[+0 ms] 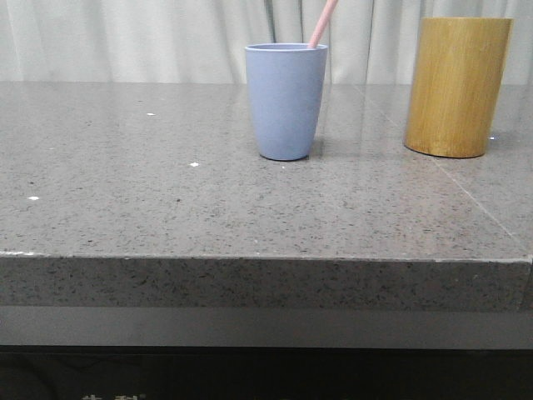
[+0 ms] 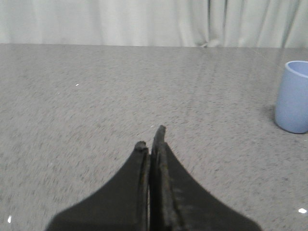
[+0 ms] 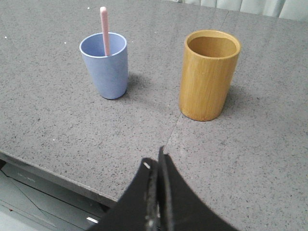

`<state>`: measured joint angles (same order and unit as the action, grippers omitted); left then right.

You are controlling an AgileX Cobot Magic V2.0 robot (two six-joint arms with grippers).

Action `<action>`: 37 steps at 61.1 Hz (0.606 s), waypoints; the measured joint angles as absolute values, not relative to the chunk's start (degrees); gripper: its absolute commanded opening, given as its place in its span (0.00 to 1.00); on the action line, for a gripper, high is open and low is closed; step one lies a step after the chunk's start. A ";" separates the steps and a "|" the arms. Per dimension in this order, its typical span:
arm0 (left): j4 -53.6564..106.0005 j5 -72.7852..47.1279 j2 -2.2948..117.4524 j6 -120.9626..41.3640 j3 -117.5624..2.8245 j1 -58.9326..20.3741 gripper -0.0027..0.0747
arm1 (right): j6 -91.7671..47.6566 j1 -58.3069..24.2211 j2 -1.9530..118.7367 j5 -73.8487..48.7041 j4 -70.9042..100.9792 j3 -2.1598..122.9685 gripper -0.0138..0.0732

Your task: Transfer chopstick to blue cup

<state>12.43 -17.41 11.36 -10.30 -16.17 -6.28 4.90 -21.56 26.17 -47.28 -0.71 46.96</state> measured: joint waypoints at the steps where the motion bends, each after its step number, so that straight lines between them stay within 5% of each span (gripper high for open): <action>1: 12.75 -16.71 9.72 -10.30 -14.48 -6.07 0.01 | 4.90 -21.56 26.17 -47.28 -0.71 46.96 0.08; 18: 16.96 -5.88 -0.24 -10.30 0.15 -4.92 0.01 | 5.02 -21.56 26.17 -47.28 -0.71 46.96 0.08; 37: 18.49 -3.80 -0.24 -10.30 0.15 -4.92 0.01 | 5.02 -21.56 26.17 -47.37 -0.71 46.96 0.08</action>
